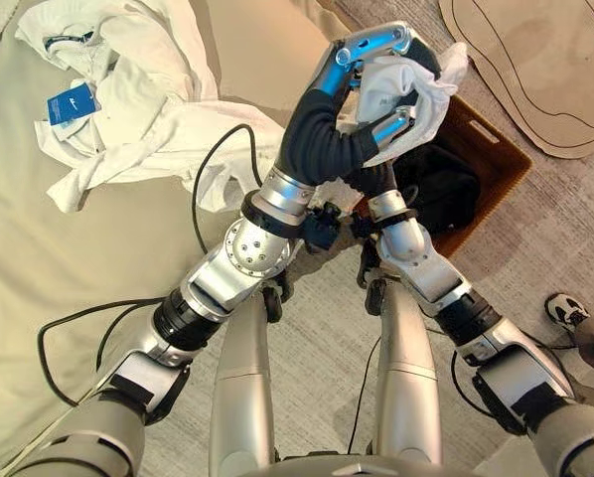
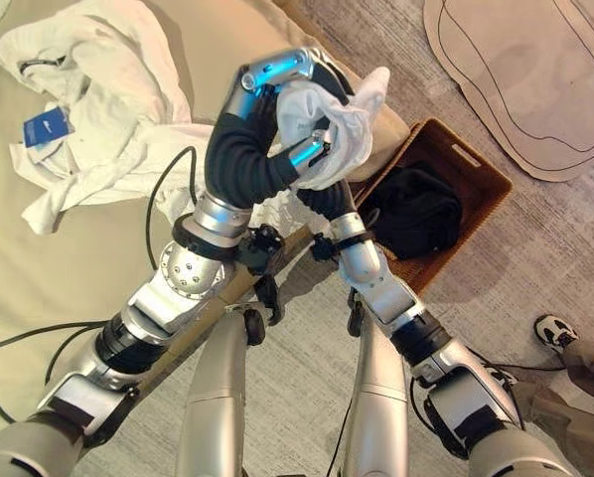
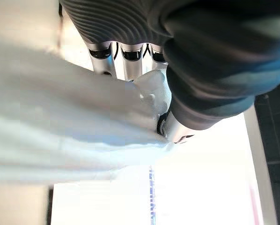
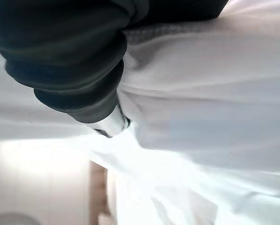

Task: Pick up clothes into the bucket

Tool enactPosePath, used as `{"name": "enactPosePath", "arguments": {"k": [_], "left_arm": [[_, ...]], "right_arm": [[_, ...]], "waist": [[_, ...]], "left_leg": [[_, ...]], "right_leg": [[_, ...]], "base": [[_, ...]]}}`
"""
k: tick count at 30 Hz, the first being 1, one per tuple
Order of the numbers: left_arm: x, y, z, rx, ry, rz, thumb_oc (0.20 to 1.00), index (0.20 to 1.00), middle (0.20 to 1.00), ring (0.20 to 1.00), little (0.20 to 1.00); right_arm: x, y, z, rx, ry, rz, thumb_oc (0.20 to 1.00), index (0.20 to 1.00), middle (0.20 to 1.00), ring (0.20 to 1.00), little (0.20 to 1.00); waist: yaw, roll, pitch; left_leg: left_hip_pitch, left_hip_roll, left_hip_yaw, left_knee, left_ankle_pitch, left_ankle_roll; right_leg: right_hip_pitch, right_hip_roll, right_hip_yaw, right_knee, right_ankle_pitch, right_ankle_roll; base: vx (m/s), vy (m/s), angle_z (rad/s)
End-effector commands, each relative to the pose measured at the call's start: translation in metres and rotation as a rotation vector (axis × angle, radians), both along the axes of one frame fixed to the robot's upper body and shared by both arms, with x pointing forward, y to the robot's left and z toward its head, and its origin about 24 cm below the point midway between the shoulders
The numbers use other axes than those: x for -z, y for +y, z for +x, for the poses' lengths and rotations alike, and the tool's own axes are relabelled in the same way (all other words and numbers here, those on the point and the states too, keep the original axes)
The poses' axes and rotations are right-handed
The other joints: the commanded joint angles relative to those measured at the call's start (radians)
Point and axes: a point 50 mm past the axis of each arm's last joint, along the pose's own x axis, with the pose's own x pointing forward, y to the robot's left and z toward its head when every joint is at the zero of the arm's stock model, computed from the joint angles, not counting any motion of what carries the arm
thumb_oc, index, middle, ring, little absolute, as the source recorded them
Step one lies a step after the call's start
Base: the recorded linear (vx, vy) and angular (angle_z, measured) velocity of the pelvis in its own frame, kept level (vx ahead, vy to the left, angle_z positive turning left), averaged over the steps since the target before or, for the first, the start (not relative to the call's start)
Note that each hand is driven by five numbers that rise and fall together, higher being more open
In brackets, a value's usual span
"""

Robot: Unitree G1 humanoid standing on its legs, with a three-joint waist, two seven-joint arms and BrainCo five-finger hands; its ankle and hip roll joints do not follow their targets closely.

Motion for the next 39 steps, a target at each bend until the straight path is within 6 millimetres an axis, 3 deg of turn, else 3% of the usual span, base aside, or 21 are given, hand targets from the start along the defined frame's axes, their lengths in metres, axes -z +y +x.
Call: {"name": "enactPosePath", "arguments": {"k": [1,5,6,7,12,13,17,24,30,34,39], "left_arm": [[-0.007,0.009,-0.014,0.039,-0.072,-0.116,0.2,0.2,0.2,0.2,0.2],[-0.005,0.02,-0.01,0.013,-0.046,-0.152,0.2,0.2,0.2,0.2,0.2],[-0.005,0.02,-0.01,0.014,-0.045,-0.152,0.2,0.2,0.2,0.2,0.2],[-0.004,0.026,-0.008,-0.019,-0.042,-0.166,0.2,0.2,0.2,0.2,0.2],[0.011,0.043,0.008,-0.138,0.021,-0.189,0.213,0.213,0.213,0.213,0.213],[0.017,0.048,0.013,-0.171,0.048,-0.192,1.0,1.0,1.0,1.0,1.0],[0.039,0.076,0.027,-0.313,0.146,-0.224,1.0,1.0,1.0,1.0,1.0],[0.059,0.117,0.021,-0.447,0.208,-0.261,1.0,1.0,1.0,1.0,1.0],[0.058,0.134,0.01,-0.503,0.18,-0.324,1.0,1.0,1.0,1.0,1.0],[0.057,0.146,0.001,-0.569,0.14,-0.341,1.0,1.0,1.0,1.0,1.0],[0.062,0.156,-0.002,-0.624,0.139,-0.353,1.0,1.0,1.0,1.0,1.0]], "right_arm": [[0.009,-0.018,-0.005,-0.004,0.028,0.183,0.2,0.2,0.2,0.2,0.2],[0.02,-0.051,-0.006,0.104,0.059,0.294,0.2,0.2,0.2,0.2,0.2],[0.02,-0.051,-0.006,0.104,0.059,0.295,0.2,0.2,0.2,0.2,0.2],[0.021,-0.066,-0.008,0.146,0.057,0.388,0.2,0.2,0.2,0.2,0.2],[0.015,-0.092,-0.017,0.208,-0.013,0.56,0.2,0.2,0.2,0.2,0.2],[0.012,-0.098,-0.02,0.223,-0.036,0.586,0.2,0.2,0.2,0.2,0.2],[-0.001,-0.124,-0.034,0.292,-0.155,0.673,0.2,0.2,0.2,0.2,0.2],[-0.031,-0.153,-0.061,0.403,-0.363,0.657,0.2,0.2,0.2,0.2,0.2],[-0.054,-0.162,-0.077,0.448,-0.511,0.692,0.2,0.2,0.2,0.2,0.2],[-0.07,-0.17,-0.098,0.484,-0.653,0.683,0.2,0.2,0.2,0.2,0.2],[-0.076,-0.171,-0.112,0.482,-0.709,0.64,0.2,0.2,0.2,0.2,0.2]], "waist": [[-0.007,0.016,-0.091],[-0.015,0.013,-0.088],[-0.014,0.013,-0.088],[-0.019,0.013,-0.087],[-0.031,0.004,-0.082],[-0.033,0.003,-0.082],[-0.037,0.001,-0.085],[-0.035,-0.004,-0.101],[-0.033,-0.006,-0.108],[-0.036,-0.008,-0.104],[-0.041,-0.015,-0.1]], "left_leg": [[-0.007,0.05,-0.043,-0.089,0.052,-0.046],[-0.007,0.051,-0.045,-0.088,0.051,-0.047],[-0.007,0.051,-0.045,-0.087,0.051,-0.047],[-0.007,0.053,-0.046,-0.088,0.049,-0.048],[-0.002,0.056,-0.046,-0.087,0.046,-0.05],[-0.001,0.056,-0.046,-0.085,0.045,-0.05],[-0.007,0.057,-0.05,-0.081,0.043,-0.051],[-0.012,0.059,-0.051,-0.082,0.037,-0.052],[-0.013,0.059,-0.052,-0.085,0.034,-0.055],[-0.008,0.056,-0.054,-0.088,0.032,-0.057],[0.001,0.057,-0.05,-0.088,0.031,-0.058]], "right_leg": [[0.081,-0.036,0.034,-0.085,0.007,0.098],[0.081,-0.035,0.035,-0.083,0.007,0.098],[0.08,-0.035,0.035,-0.082,0.007,0.098],[0.079,-0.034,0.036,-0.082,0.007,0.099],[0.082,-0.029,0.038,-0.083,0.009,0.098],[0.082,-0.027,0.04,-0.082,0.009,0.098],[0.08,-0.026,0.043,-0.084,0.007,0.097],[0.071,-0.024,0.045,-0.085,0.007,0.098],[0.075,-0.021,0.049,-0.09,0.004,0.098],[0.081,-0.019,0.048,-0.091,0.001,0.101],[0.09,-0.017,0.048,-0.091,-0.001,0.1]], "base": [[0.0,0.0,0.0],[0.0,0.0,0.0],[0.0,0.0,0.0],[0.0,0.0,0.0],[0.0,0.0,0.0],[0.0,0.0,0.0],[0.0,0.0,0.0],[0.0,0.0,0.0],[0.01,0.0,-0.01],[0.0,0.0,0.0],[0.0,0.0,0.0]]}}
